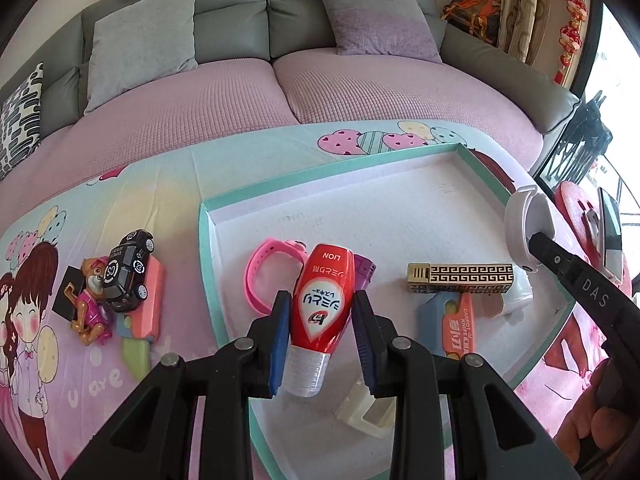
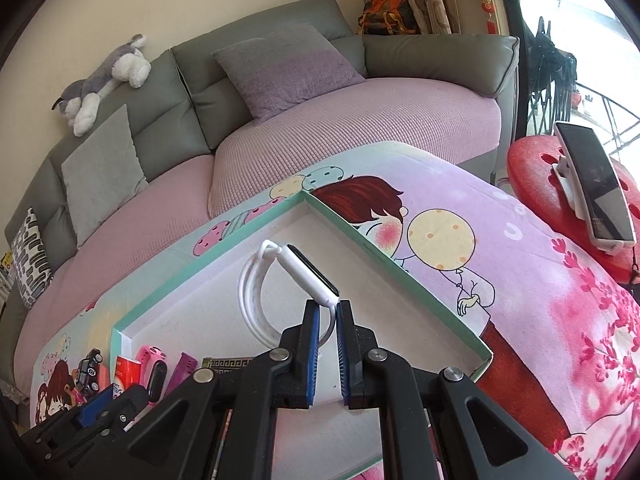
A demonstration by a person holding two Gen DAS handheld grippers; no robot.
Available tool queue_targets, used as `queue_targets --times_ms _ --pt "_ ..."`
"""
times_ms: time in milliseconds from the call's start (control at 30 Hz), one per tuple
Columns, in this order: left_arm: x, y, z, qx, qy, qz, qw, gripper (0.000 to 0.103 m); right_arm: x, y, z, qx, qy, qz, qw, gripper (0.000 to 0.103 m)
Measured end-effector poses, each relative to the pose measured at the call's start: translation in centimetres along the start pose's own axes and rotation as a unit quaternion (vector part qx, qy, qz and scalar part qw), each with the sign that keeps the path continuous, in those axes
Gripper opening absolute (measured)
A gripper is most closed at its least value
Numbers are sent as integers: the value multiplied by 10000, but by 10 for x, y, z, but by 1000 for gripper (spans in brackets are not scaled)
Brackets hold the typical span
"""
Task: Organize rigid objects
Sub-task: 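Carry the lotion tube and white smartwatch over the tray with both grippers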
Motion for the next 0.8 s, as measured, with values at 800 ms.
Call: queue_targets --times_ms 800 --pt "-3 -15 -3 108 -53 56 9999 58 4 -8 -4 123 112 -32 9999 13"
Point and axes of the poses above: each gripper's, at about its wrist camera, not at the fingertips, and y roughly against the way its jaws point, x to its left, z to its top, the point moved 4 cm from there along -y, roughly the way its jaws point, and after that the axes turned 3 degrees about y, right-handed, at the moved point
